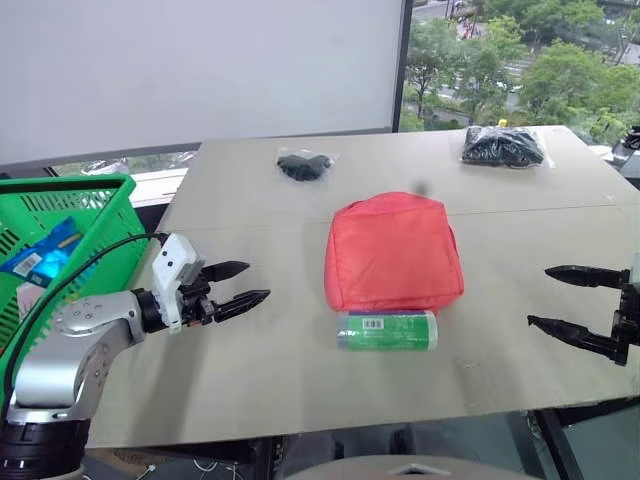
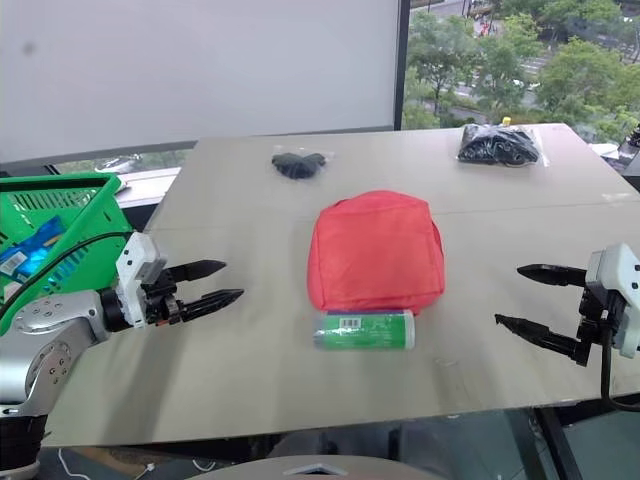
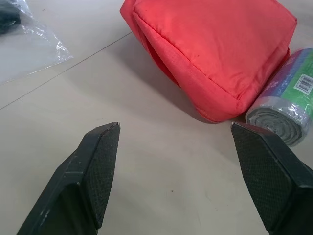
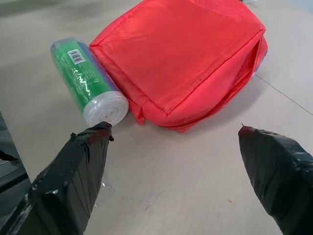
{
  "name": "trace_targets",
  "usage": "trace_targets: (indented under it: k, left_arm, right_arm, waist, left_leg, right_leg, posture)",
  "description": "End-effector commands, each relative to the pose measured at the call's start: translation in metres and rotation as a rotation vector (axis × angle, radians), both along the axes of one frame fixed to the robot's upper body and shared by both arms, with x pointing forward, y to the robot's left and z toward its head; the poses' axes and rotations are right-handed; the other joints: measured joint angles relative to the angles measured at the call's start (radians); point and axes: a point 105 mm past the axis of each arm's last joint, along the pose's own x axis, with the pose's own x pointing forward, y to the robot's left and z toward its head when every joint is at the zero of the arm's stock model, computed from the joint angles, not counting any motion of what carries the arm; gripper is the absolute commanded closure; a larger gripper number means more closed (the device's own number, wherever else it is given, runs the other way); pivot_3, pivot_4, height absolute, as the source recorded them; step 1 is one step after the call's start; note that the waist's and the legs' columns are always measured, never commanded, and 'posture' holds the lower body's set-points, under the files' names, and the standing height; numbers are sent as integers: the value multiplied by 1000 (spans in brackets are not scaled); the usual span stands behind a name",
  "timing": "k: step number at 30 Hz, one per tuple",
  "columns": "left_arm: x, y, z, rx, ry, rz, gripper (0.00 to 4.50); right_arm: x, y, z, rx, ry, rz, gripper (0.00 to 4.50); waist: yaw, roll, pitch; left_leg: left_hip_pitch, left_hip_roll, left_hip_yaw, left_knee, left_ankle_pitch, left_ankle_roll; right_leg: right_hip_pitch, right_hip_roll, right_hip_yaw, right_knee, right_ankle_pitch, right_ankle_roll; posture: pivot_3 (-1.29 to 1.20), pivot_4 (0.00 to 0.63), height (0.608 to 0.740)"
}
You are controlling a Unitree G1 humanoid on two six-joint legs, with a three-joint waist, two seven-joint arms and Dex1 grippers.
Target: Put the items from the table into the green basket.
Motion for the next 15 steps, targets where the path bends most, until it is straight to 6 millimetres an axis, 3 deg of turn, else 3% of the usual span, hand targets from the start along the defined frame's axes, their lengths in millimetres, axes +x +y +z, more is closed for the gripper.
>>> trace_targets:
  k: [1,4,8,15]
  left_arm:
    - [11,-10,15,-45,-57,10,735]
    - [29,-48,21,-103,-38,-3,735]
    - [44,-72,9,-82,135,19,735]
    - [81,-119,-33,13,307,54,735]
  right_arm:
    - [-1,11,16,22,-106,1,0]
    - [1,29,32,69,-217,24,0]
    - [0,43,41,80,-264,64,0]
    - [-4,60,53,112,-291,108,0]
  waist:
    - [0,0,0]
    - [10,0,0]
    - [-3,-2,0]
    - [-22,-2,0]
  left_leg:
    - [0,0,0,0,0,0]
    - [0,-1,-4,2,0,0]
    - [-1,-2,-3,1,0,0]
    - [-1,-2,-2,1,1,-1]
  right_leg:
    - [0,0,0,0,0,0]
    - [0,-1,-3,-1,0,0]
    - [1,-1,-2,0,1,1]
    - [1,6,0,0,1,0]
  posture:
    - [25,0,740]
    - [14,0,740]
    - [-2,0,740]
    - [-33,0,740]
